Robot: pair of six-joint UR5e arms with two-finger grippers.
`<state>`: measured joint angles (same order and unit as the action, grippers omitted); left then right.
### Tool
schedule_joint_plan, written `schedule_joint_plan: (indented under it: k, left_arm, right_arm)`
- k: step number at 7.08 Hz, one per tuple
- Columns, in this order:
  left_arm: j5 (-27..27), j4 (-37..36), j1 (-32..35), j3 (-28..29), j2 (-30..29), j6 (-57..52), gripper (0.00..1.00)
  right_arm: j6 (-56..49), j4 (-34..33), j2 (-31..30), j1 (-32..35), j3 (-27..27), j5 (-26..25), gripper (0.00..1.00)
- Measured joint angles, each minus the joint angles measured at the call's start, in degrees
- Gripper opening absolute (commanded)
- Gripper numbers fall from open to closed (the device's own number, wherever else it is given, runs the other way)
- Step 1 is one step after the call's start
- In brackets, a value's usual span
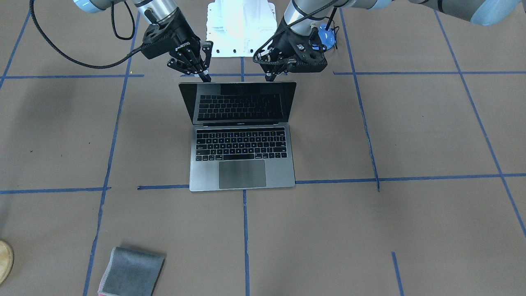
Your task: Close laptop
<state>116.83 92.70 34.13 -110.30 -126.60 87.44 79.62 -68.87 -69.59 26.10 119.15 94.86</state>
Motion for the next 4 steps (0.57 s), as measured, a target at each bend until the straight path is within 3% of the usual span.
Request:
schedule_joint_plan:
  k: [4]
  left_arm:
    - [0.1,2.9,2.4,5.8,-2.0,-1.1,0.01]
  right_arm:
    - [0.2,0.3,6.3,5.2,-10.1,0.5,0.00]
